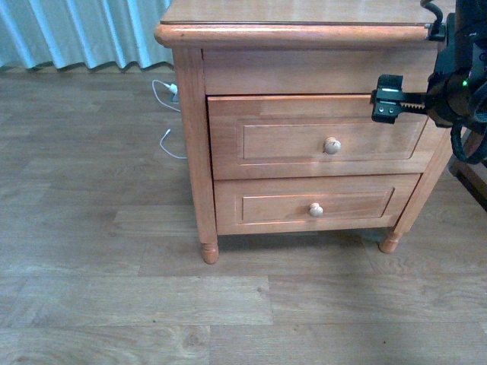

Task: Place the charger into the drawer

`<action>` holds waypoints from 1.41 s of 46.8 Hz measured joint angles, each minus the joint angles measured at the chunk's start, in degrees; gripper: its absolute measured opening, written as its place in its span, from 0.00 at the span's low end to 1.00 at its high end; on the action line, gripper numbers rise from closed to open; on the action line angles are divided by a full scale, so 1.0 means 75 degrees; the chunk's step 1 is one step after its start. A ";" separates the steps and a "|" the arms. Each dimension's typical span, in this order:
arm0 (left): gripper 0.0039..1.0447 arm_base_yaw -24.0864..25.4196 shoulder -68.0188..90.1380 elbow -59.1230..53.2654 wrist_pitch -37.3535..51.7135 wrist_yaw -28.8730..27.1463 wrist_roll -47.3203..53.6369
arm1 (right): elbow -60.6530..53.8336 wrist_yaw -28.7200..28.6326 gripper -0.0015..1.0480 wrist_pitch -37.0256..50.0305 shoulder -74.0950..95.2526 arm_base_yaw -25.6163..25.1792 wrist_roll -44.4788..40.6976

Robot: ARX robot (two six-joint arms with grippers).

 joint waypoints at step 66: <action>0.95 0.0000 0.0000 0.0000 0.0000 0.0000 0.0000 | -0.4258 -0.3153 0.92 -0.1702 -0.6732 -0.0341 -0.0764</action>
